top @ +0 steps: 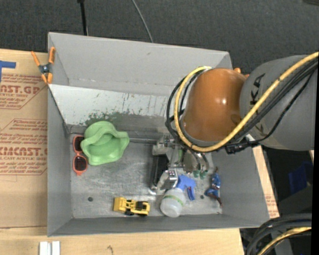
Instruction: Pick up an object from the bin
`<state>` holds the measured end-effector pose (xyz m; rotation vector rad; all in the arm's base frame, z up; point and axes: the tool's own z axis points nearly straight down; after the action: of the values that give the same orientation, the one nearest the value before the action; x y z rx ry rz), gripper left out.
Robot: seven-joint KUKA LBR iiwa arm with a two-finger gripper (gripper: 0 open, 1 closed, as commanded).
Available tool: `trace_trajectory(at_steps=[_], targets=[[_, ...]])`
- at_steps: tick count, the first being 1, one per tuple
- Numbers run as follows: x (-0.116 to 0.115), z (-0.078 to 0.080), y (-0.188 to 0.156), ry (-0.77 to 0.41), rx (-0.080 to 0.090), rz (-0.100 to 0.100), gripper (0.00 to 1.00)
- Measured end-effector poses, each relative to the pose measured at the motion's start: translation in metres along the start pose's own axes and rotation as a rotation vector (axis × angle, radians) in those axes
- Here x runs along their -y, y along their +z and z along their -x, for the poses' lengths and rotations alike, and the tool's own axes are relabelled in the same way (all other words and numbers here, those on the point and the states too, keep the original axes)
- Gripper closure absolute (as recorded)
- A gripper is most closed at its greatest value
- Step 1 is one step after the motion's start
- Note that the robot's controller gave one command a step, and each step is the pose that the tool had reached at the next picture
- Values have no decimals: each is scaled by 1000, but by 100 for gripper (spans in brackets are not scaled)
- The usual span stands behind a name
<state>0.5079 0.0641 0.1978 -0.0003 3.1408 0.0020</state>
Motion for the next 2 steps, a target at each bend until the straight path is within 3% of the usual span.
trace_trajectory(at_steps=[1, 2], targets=[[0, 0, 0, 0, 0, 0, 0], [37, 7, 33, -63, 6, 1, 0]])
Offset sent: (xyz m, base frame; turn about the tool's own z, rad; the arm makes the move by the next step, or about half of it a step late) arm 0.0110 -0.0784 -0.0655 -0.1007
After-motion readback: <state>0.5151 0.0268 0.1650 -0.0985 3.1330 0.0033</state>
